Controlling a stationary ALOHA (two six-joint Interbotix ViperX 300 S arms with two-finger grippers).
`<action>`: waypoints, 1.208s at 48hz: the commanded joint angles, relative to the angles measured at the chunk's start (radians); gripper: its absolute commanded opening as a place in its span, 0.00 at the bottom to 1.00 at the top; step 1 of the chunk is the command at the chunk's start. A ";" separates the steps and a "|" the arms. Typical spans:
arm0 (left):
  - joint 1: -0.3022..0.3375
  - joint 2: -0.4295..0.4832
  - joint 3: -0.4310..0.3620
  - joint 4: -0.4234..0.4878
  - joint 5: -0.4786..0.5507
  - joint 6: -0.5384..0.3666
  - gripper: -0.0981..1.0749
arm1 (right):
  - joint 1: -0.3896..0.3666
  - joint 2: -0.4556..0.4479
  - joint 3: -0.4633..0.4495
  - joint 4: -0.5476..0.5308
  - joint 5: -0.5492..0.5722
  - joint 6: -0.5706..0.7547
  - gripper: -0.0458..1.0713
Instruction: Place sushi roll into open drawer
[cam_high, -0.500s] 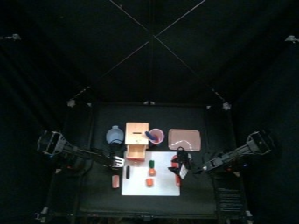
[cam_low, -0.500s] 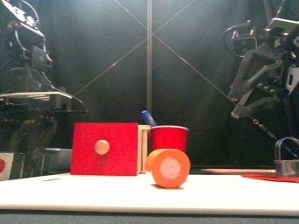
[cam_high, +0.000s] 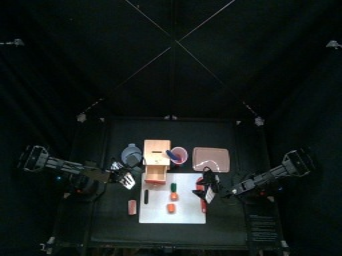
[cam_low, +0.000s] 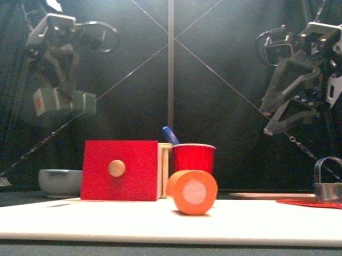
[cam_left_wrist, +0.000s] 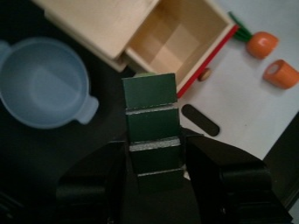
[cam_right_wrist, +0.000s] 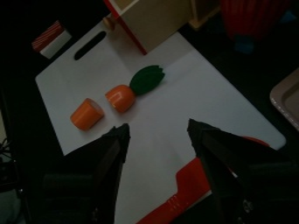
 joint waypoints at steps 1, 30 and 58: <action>0.035 0.043 -0.072 -0.051 -0.029 0.135 0.72 | -0.006 -0.014 -0.018 0.003 0.003 0.002 0.84; 0.156 0.367 -0.218 -0.140 -0.064 0.588 0.72 | -0.008 -0.014 -0.021 0.110 0.003 0.006 0.84; 0.146 0.423 -0.252 -0.067 -0.074 0.577 0.85 | 0.000 -0.015 -0.020 0.117 -0.002 0.005 0.84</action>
